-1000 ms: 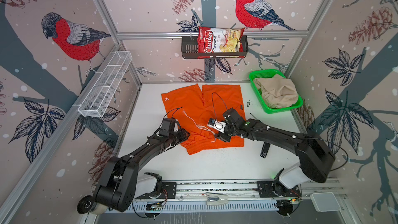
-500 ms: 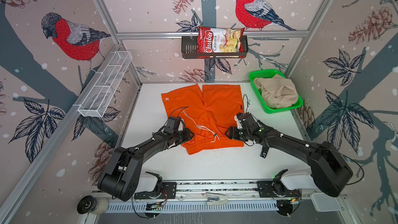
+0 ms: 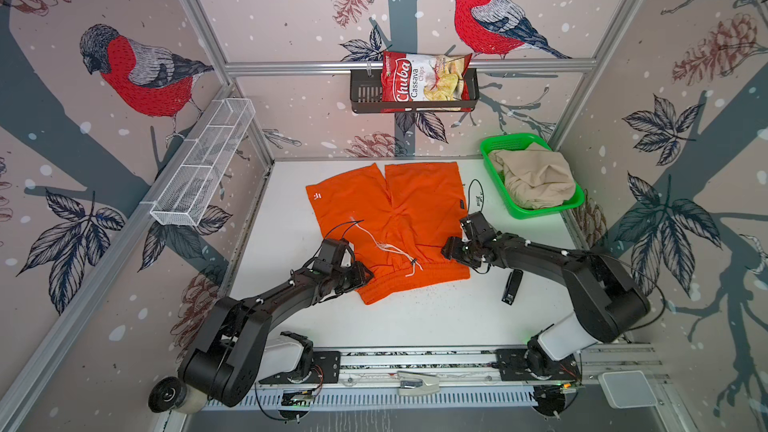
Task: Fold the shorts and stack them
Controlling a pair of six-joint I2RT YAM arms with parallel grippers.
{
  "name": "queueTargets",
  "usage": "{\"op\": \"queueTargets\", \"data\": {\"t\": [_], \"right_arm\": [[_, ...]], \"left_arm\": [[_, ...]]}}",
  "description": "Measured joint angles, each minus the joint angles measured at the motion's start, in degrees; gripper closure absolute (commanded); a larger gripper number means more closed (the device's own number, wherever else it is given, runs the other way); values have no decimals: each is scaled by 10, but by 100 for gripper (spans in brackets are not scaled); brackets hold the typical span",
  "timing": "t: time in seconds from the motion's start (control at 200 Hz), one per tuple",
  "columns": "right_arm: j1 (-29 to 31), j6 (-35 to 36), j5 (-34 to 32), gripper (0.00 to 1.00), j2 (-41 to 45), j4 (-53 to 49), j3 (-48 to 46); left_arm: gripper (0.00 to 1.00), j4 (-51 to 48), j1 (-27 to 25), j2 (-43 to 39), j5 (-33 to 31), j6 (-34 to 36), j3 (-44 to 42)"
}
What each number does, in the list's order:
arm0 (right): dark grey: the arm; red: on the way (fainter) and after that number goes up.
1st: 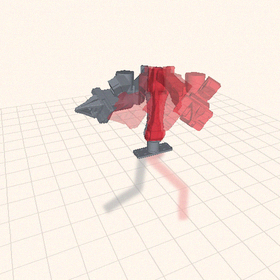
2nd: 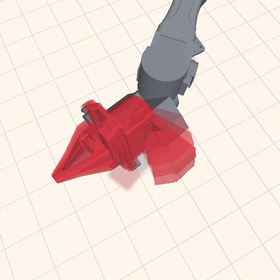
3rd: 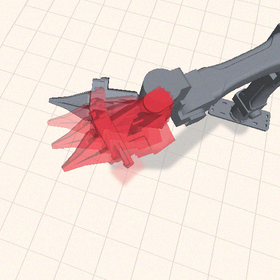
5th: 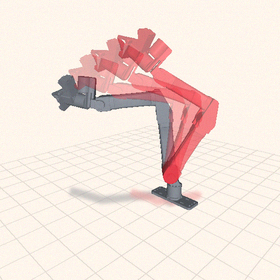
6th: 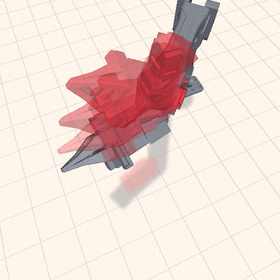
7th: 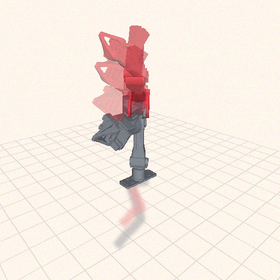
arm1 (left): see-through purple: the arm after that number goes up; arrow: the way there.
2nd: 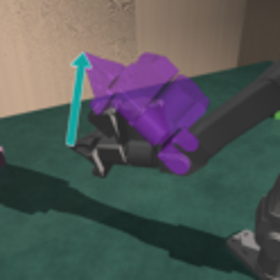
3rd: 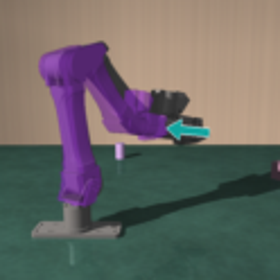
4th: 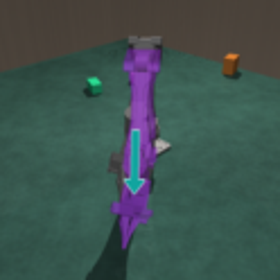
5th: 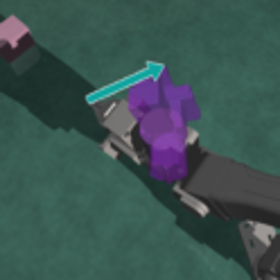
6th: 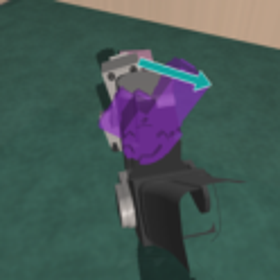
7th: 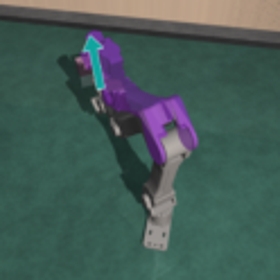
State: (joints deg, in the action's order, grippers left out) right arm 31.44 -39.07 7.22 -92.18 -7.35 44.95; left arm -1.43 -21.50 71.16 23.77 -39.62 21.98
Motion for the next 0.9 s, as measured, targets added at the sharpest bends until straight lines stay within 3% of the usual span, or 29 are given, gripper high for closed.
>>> {"op": "queueTargets", "data": {"t": [0.32,0.495,0.605,0.735,0.901], "right_arm": [[-42,85,4,30,-104,-15,130],[-51,118,-8,28,-66,-78,186],[-50,113,-6,28,10,-90,172],[-28,57,25,28,90,-68,95],[24,-10,64,28,90,-21,36]], "left_arm": [[60,-13,-38,-78,-1,-44,-43],[58,-48,-46,-110,-23,-55,2],[58,-47,-47,-102,-45,-53,29],[59,-40,-47,-53,-47,-48,33],[60,-39,-49,1,-39,-30,33]]}}
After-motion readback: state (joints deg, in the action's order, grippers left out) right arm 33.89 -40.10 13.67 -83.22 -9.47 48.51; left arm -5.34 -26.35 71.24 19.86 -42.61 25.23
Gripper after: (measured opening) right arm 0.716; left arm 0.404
